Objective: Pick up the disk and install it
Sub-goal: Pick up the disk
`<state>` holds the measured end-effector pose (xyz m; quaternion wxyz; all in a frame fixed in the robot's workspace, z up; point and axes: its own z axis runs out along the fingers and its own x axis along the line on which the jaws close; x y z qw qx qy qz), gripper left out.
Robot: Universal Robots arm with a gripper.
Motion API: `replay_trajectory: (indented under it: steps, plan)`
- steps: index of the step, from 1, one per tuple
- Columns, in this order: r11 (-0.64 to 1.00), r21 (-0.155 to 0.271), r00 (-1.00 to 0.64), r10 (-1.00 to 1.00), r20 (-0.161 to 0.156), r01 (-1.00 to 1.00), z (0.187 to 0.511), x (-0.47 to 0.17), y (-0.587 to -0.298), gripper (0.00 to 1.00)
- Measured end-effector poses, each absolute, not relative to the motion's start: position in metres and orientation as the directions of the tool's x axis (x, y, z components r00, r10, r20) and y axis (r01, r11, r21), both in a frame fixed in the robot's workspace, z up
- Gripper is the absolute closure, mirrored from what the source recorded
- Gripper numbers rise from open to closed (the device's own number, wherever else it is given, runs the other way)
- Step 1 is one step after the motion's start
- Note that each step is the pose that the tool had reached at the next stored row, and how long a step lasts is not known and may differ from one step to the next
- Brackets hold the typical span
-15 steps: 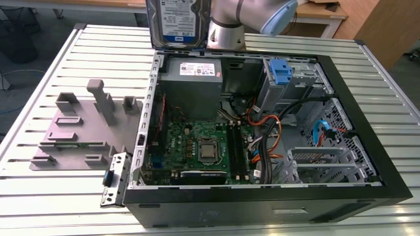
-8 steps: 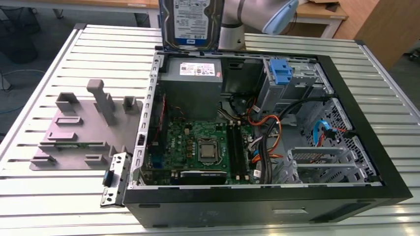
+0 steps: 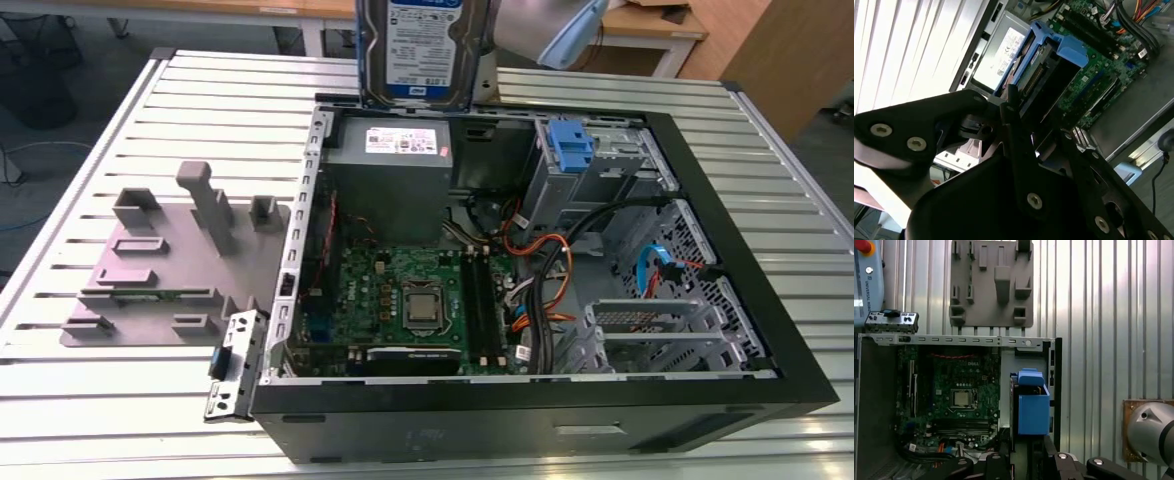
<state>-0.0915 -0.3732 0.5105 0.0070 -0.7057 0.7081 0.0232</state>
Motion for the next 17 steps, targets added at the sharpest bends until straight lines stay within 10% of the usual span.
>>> replay_trajectory:
  steps: [17]
  plan:
    - [0.003,0.023,-0.004,-0.999,-0.043,-1.000,0.506,-0.038,-0.381,0.65]
